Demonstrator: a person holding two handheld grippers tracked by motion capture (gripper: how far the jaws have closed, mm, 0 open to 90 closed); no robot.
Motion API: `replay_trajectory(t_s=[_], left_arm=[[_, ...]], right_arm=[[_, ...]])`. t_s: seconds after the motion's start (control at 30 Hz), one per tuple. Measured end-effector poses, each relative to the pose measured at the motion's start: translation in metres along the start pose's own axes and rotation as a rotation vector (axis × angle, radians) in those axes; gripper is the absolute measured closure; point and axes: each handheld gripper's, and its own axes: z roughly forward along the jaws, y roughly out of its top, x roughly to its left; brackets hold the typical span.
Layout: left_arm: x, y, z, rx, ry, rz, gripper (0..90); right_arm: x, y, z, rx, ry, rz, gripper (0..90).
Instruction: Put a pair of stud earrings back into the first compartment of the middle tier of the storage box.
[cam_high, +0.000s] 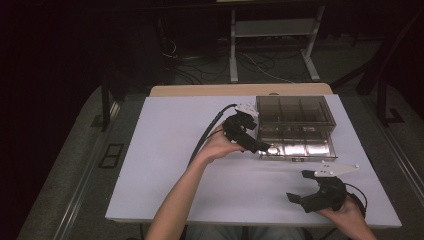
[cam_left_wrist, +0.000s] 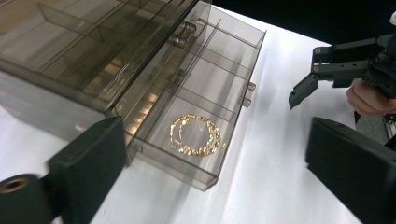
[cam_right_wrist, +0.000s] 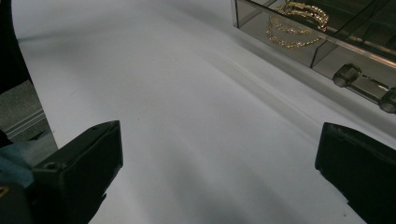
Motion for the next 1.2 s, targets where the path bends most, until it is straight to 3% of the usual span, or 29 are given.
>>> replay_trajectory(t_s=[0.5,1.2], left_arm=[[0.001,-0.031,-0.028,-0.029,0.057,-0.031,0.0],[-0.002,-0.076,-0.059,-0.086,0.102,-0.083,0.0]], right_arm=[[0.002,0.001,0.002,0.007,0.003,-0.003,0.2],[0.002,0.000,0.003,0.011,0.000,-0.004,0.2]])
